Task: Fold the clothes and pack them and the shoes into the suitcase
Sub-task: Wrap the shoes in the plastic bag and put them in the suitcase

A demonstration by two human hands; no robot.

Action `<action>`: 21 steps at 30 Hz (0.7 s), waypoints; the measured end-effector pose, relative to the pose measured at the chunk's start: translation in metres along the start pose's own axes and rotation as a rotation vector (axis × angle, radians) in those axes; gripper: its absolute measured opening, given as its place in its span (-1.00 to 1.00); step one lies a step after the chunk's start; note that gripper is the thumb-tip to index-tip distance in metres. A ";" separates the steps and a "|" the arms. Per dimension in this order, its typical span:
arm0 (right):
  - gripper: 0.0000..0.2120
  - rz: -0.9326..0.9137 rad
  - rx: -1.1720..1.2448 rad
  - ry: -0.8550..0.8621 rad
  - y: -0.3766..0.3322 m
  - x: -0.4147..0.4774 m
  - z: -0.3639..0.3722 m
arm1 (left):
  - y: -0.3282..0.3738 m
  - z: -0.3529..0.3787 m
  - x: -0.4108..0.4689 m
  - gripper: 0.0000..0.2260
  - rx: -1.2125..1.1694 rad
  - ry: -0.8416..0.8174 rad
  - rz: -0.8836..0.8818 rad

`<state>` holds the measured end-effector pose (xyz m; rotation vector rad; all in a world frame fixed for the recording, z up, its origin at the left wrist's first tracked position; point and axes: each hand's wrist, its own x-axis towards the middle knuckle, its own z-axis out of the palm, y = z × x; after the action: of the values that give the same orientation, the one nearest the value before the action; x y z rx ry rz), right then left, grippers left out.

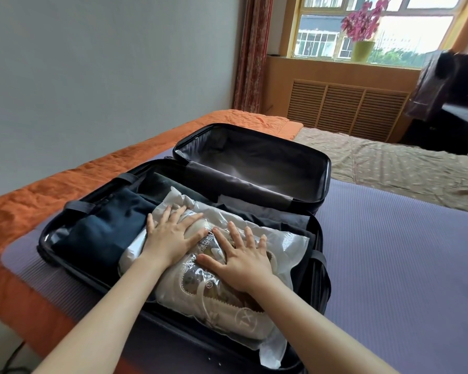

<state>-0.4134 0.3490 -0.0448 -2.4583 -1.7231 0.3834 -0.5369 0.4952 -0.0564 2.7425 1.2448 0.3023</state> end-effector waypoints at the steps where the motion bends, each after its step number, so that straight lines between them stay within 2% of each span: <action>1: -0.20 -0.001 0.001 -0.001 0.000 0.000 0.000 | 0.001 0.000 0.000 -0.03 0.005 0.005 -0.004; 7: -0.19 0.009 0.004 0.037 0.000 -0.001 0.002 | 0.002 -0.003 -0.003 -0.01 0.009 -0.007 -0.003; 9: -0.18 0.002 0.071 0.018 -0.001 0.000 -0.002 | 0.004 -0.007 -0.003 -0.05 -0.015 -0.046 -0.010; 11: -0.12 -0.002 0.333 -0.035 0.000 0.002 -0.012 | 0.003 -0.014 0.000 -0.09 -0.181 -0.092 -0.025; 13: -0.05 0.049 0.787 0.041 0.002 -0.002 -0.035 | -0.004 -0.024 0.002 -0.10 -0.564 -0.070 -0.059; 14: -0.06 0.060 0.912 0.107 0.006 -0.005 -0.047 | -0.008 -0.031 0.002 -0.13 -0.766 -0.013 -0.093; 15: -0.09 0.041 0.900 0.160 0.011 -0.011 -0.057 | -0.010 -0.038 0.000 -0.22 -0.879 0.065 -0.105; 16: -0.13 0.011 0.780 0.176 0.017 -0.018 -0.063 | -0.009 -0.046 -0.005 -0.36 -0.862 0.140 -0.098; 18: -0.10 -0.060 0.495 0.080 0.029 -0.034 -0.066 | -0.006 -0.057 -0.015 -0.51 -0.636 0.204 -0.025; 19: -0.03 -0.067 0.411 -0.011 0.032 -0.042 -0.062 | -0.003 -0.061 -0.021 -0.44 -0.516 0.160 0.027; 21: 0.08 -0.064 0.289 -0.122 0.035 -0.051 -0.047 | 0.000 -0.061 -0.033 -0.17 -0.314 -0.020 0.085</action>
<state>-0.3852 0.2909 -0.0010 -2.2107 -1.6500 0.7329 -0.5716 0.4716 -0.0017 2.5247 0.9813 0.4358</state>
